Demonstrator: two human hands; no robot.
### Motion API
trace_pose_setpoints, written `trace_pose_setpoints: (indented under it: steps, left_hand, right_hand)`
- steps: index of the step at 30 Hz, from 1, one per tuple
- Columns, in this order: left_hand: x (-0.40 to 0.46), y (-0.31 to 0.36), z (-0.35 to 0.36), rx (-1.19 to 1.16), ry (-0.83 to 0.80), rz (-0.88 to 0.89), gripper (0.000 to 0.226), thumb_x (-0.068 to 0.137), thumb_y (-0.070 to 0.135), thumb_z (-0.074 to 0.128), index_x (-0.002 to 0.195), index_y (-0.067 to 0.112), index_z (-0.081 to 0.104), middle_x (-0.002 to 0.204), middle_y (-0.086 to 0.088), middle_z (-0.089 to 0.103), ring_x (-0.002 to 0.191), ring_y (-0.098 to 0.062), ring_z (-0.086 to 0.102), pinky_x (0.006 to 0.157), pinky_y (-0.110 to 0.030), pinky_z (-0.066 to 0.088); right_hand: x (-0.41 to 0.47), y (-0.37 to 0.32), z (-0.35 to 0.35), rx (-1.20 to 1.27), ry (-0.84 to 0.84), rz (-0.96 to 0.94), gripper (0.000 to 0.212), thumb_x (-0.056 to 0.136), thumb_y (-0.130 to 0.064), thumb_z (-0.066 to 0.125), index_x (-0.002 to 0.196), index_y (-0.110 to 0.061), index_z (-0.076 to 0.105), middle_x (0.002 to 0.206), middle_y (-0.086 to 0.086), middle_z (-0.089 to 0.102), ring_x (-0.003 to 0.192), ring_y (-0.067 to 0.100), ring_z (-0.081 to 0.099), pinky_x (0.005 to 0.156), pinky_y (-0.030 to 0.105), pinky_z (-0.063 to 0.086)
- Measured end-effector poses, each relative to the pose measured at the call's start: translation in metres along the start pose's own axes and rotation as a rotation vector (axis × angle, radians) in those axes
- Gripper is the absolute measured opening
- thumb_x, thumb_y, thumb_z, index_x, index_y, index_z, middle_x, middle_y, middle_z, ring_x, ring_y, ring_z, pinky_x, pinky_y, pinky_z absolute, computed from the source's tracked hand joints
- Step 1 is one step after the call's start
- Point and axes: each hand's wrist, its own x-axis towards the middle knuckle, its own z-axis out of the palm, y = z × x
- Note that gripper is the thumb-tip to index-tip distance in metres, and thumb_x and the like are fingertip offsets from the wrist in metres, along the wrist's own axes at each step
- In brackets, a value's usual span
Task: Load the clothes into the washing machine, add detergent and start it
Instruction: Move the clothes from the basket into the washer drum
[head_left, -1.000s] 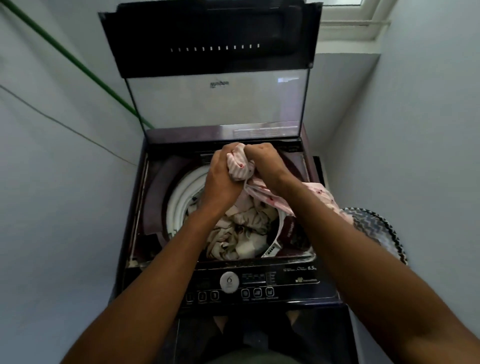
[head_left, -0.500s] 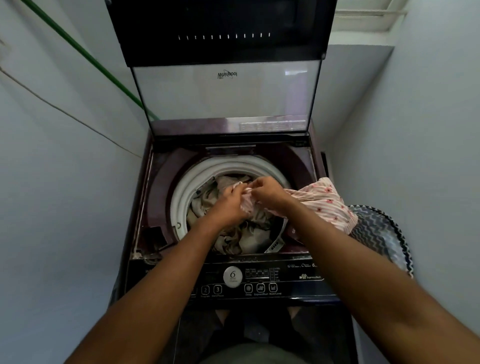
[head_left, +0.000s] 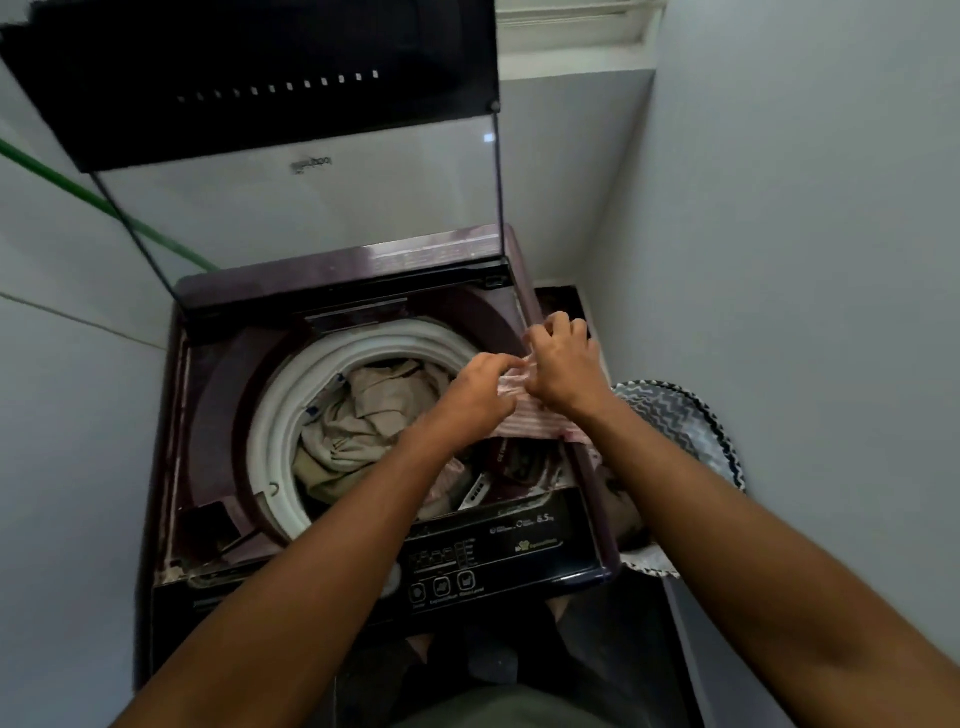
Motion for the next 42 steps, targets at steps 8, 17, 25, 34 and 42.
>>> trace_pose_setpoints:
  steps: [8,17,25,34,42]
  left_hand:
    - [0.021,0.035,0.035,0.077,-0.020,0.011,0.070,0.076,0.027,0.071,0.141,0.021,0.046,0.130,-0.009,0.055,0.118,-0.026,0.057,0.097,-0.038,0.050]
    - [0.022,0.025,0.028,-0.023,-0.013,-0.024,0.087,0.073,0.022,0.086,0.149,0.022,0.043,0.126,-0.002,0.043,0.106,-0.011,0.050,0.091,-0.015,0.039]
    - [0.006,0.019,0.022,-0.221,0.111,-0.030,0.049,0.078,0.022,0.080,0.119,0.025,0.054,0.109,0.002,0.065,0.093,-0.010,0.065,0.083,-0.036,0.057]
    - [-0.021,-0.001,-0.034,-0.457,0.385,-0.129,0.041,0.070,0.012,0.080,0.102,0.024,0.056,0.087,0.003,0.070,0.078,-0.015,0.070,0.069,-0.033,0.056]
    - [-0.061,-0.062,-0.086,-0.365,0.686,-0.330,0.027,0.081,0.009,0.068,0.097,0.021,0.050,0.085,0.002,0.064,0.077,-0.021,0.060,0.062,-0.030,0.043]
  right_hand:
    - [-0.008,0.044,0.007,0.507,-0.365,0.549,0.126,0.060,-0.070,0.074,0.157,-0.019,0.013,0.153,0.022,0.025,0.134,0.040,0.040,0.103,0.047,0.044]
    - [-0.008,0.039,0.004,0.608,-0.372,0.438,0.074,0.075,-0.059,0.077,0.122,-0.010,0.050,0.100,0.006,0.065,0.081,0.020,0.065,0.064,0.034,0.055]
    - [-0.015,0.001,-0.012,0.206,0.000,0.097,0.023,0.089,-0.020,0.063,0.107,-0.008,0.054,0.102,0.016,0.065,0.089,0.036,0.063,0.068,0.038,0.045]
    - [0.004,-0.071,-0.037,0.441,0.024,-0.024,0.021,0.077,-0.011,0.073,0.085,-0.012,0.054,0.091,0.015,0.071,0.083,0.032,0.064,0.062,0.032,0.041]
    - [0.002,-0.176,-0.007,0.580,-0.103,-0.276,0.021,0.081,-0.015,0.070,0.090,-0.013,0.051,0.087,0.004,0.060,0.081,0.024,0.058,0.066,0.029,0.034]
